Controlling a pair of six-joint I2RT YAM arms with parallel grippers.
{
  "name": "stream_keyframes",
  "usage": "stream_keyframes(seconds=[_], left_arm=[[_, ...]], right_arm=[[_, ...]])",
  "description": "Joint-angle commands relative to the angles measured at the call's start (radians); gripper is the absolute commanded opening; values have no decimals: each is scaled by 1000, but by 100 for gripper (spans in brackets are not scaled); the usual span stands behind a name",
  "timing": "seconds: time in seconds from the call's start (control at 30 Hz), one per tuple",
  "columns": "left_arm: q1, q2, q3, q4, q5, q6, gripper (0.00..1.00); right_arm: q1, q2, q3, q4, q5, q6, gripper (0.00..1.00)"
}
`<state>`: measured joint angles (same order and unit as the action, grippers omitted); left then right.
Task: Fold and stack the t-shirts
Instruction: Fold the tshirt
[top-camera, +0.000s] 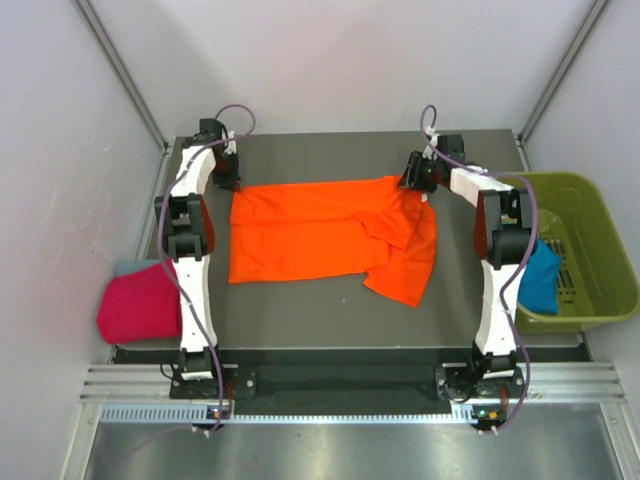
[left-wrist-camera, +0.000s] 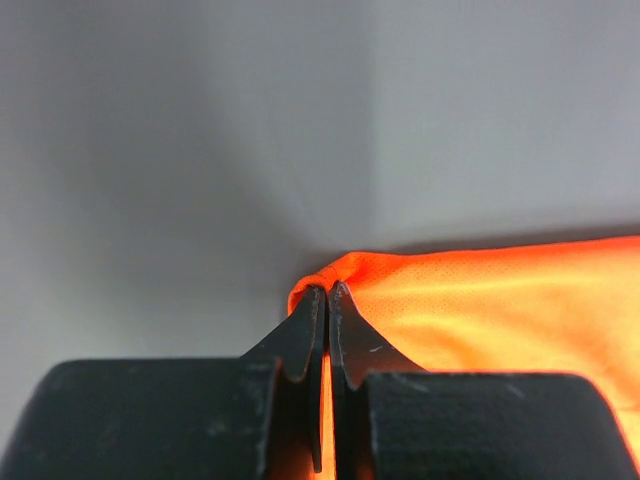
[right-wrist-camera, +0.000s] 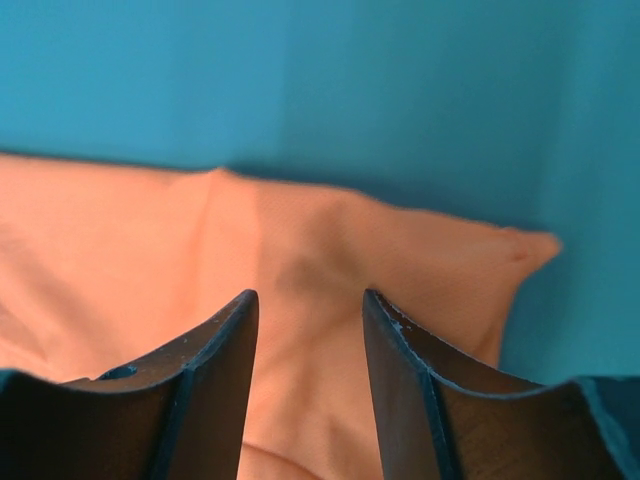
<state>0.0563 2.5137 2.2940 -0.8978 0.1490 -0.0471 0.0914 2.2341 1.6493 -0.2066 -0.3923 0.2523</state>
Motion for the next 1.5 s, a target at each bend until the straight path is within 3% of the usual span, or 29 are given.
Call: stream_keyframes(seconds=[0.0,0.4,0.8,1.2,1.23,1.33,1.47], left_arm=[[-3,56,76,54,-28,-13,0],[-44,134,154,105,-52,-26,0],[-39,198,239,163,-204,-30,0],[-42,203,265,172,-247,-48,0],[-42,185,265,168,-243,-45,10],[-53,81,252,146,-288,-13,61],[-53,-134,156,135,-287,-16,66]], right_arm=[[-44,35,76,-5,32,30,47],[-45,130,230,33,-5,74,46],[-58,160,274,49,-7,113,46],[-82,151,294,59,-5,96,46],[-82,144,297,58,-13,88,46],[-73,66,285,39,-11,24,51],[-68,-128,187,12,0,-124,56]])
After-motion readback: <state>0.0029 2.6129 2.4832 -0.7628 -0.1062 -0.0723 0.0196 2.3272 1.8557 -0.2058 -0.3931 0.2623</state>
